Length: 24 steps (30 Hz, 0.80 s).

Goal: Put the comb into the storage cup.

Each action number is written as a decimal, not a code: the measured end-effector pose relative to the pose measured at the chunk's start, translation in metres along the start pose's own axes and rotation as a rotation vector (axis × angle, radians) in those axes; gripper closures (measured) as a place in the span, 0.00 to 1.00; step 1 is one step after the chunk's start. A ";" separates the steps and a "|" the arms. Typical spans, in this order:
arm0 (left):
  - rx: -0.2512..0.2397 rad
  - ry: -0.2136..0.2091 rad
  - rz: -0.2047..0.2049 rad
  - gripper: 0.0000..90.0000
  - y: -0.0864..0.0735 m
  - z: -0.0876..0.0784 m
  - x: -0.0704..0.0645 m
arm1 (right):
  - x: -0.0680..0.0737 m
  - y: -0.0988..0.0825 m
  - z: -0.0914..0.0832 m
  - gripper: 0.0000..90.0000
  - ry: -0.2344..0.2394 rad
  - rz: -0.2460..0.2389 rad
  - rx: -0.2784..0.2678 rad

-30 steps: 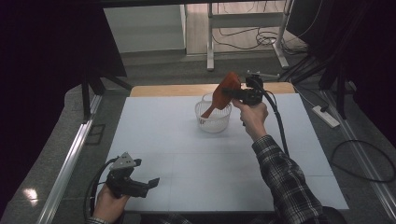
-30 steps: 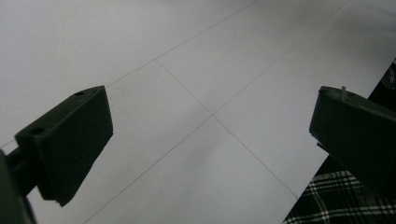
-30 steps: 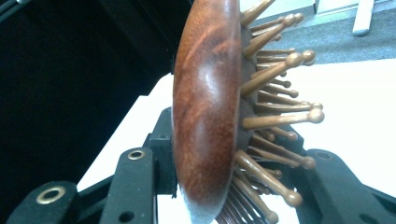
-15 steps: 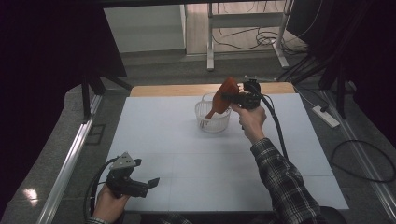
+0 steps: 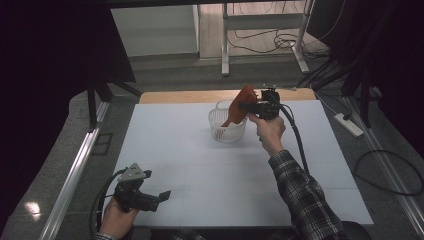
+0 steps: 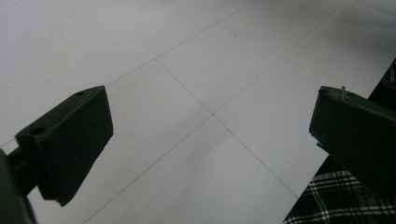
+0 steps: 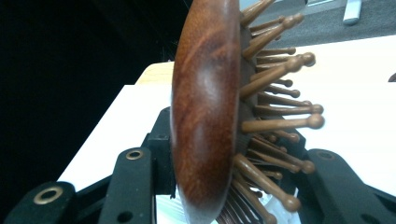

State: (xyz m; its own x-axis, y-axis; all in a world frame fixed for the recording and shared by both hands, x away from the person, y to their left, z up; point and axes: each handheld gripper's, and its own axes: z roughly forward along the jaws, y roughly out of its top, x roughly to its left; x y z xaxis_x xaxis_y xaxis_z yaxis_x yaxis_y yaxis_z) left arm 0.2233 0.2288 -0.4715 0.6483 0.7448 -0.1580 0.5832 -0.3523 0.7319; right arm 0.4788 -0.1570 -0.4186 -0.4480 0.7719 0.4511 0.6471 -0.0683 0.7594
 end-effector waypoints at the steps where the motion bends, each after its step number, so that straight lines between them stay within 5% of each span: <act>1: 0.001 0.000 0.000 0.01 0.000 0.000 0.000 | -0.001 -0.001 0.000 0.60 0.002 0.003 0.000; 24: 0.009 0.003 0.003 0.01 0.001 0.001 0.000 | -0.016 -0.010 -0.001 0.52 -0.016 0.054 -0.026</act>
State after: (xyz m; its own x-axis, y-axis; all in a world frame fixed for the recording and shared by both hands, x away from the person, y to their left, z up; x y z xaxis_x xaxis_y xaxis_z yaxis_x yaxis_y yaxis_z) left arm 0.2240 0.2279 -0.4717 0.6486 0.7454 -0.1540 0.5857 -0.3596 0.7264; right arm 0.4789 -0.1690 -0.4330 -0.4029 0.7763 0.4848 0.6541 -0.1262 0.7458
